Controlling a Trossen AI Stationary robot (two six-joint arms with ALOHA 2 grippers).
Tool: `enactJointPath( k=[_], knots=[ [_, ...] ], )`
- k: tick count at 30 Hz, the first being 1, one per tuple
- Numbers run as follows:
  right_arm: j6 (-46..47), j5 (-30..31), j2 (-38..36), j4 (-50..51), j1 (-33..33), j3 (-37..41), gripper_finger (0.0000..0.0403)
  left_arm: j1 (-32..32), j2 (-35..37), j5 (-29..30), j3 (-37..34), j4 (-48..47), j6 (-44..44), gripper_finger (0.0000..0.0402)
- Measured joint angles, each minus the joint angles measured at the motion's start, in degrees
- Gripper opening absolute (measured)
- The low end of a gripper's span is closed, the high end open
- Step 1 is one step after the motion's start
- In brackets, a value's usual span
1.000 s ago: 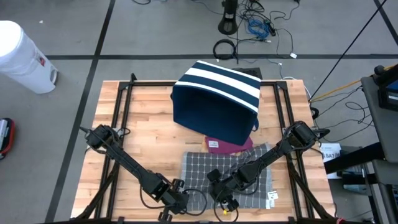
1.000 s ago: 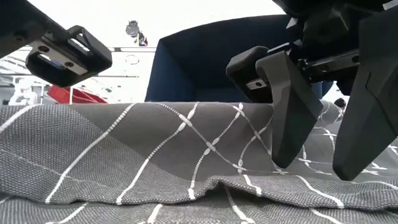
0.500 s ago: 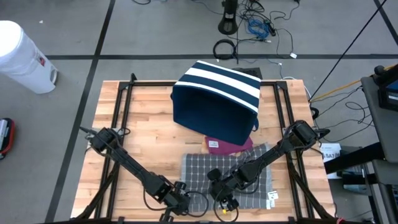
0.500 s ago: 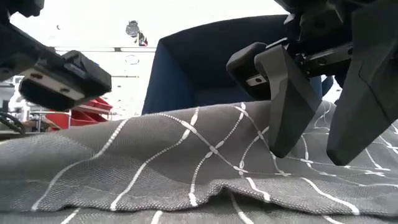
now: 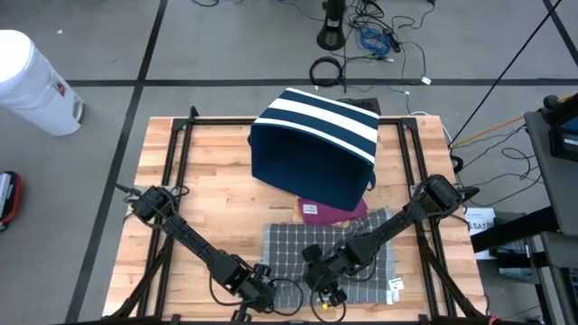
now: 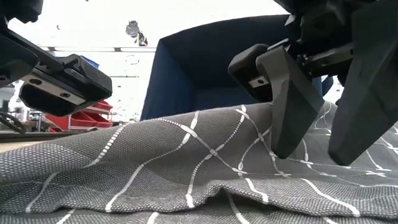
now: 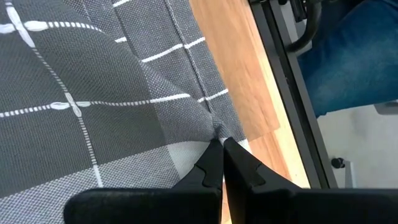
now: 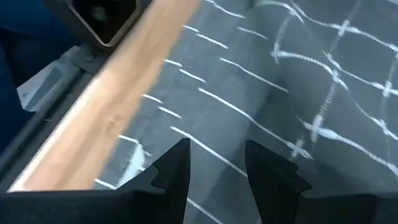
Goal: Fold towel
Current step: Fold the gray towel
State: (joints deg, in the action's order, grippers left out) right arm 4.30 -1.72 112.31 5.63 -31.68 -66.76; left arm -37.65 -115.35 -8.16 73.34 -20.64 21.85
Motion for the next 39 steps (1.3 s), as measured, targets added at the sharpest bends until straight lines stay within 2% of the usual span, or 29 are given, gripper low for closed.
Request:
enactJointPath(
  k=[11, 24, 33, 39],
  knots=[
    [4.8, 0.6, 0.0, -0.9, -4.9, 0.0, 0.0141, 0.7, 0.0, 0.2, 0.0, -0.1, -1.3, 0.0001],
    [9.9, 9.4, 0.0, 6.9, -7.4, 0.0, 0.0137, 1.1, -0.1, 0.4, 0.0, -0.1, -1.4, 0.0001],
    [9.4, 7.8, 0.1, 7.3, -7.3, 0.0, 0.008, 1.1, -0.1, 0.3, 0.0, -0.2, -1.5, 0.0001],
    [7.6, 7.7, 0.1, 7.3, -7.3, 0.0, 0.002, 1.1, -0.1, 0.2, 0.0, -0.2, -1.6, 0.0001]
  ],
)
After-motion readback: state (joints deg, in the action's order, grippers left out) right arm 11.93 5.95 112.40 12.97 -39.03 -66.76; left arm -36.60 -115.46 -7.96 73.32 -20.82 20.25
